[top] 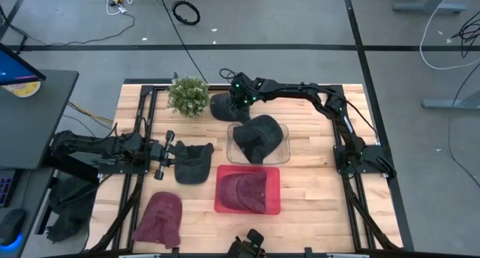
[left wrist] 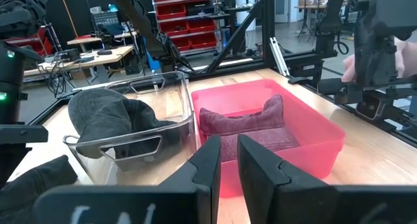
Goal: Pick & Place hat
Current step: Put the top black cap into the transparent bin
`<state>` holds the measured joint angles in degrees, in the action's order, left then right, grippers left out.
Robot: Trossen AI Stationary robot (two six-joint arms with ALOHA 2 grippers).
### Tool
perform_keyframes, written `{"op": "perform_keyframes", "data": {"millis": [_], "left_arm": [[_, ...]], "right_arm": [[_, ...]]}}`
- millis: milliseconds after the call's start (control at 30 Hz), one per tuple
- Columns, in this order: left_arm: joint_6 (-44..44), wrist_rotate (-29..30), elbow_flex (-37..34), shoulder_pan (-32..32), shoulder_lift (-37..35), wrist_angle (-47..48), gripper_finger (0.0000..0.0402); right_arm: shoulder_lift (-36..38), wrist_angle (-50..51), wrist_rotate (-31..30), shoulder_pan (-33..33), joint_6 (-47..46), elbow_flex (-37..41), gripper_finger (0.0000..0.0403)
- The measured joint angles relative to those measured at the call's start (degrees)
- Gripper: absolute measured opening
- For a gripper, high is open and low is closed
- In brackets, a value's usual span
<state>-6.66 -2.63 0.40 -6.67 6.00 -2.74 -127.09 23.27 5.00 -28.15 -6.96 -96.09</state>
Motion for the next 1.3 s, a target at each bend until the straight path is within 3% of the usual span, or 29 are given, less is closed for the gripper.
{"op": "perform_keyframes", "data": {"millis": [133, 733, 933, 1133, 1300], "left_arm": [[0.0, 0.0, 0.0, 0.0, 0.0, 0.0, 0.0055], [0.0, 0.0, 0.0, 0.0, 0.0, 0.0, 0.0055], [0.0, 0.0, 0.0, 0.0, 0.0, 0.0, 0.0055], [0.0, 0.0, 0.0, 0.0, 0.0, 0.0, 0.0055], [0.0, 0.0, 0.0, 0.0, 0.0, 0.0, 0.0055]], "right_arm": [[0.0, -0.4, -0.4, 0.0, 6.4, 0.0, 0.0135], [0.0, -2.5, 3.7, 0.1, 27.0, 0.0, 0.0062], [0.4, -8.7, 8.9, 0.0, 26.3, 0.0, 0.0039], [1.6, -10.9, 8.4, 0.0, 20.8, 0.0, 0.0006], [2.8, -9.6, 6.6, -0.6, 9.9, 0.0, 0.0024]]}}
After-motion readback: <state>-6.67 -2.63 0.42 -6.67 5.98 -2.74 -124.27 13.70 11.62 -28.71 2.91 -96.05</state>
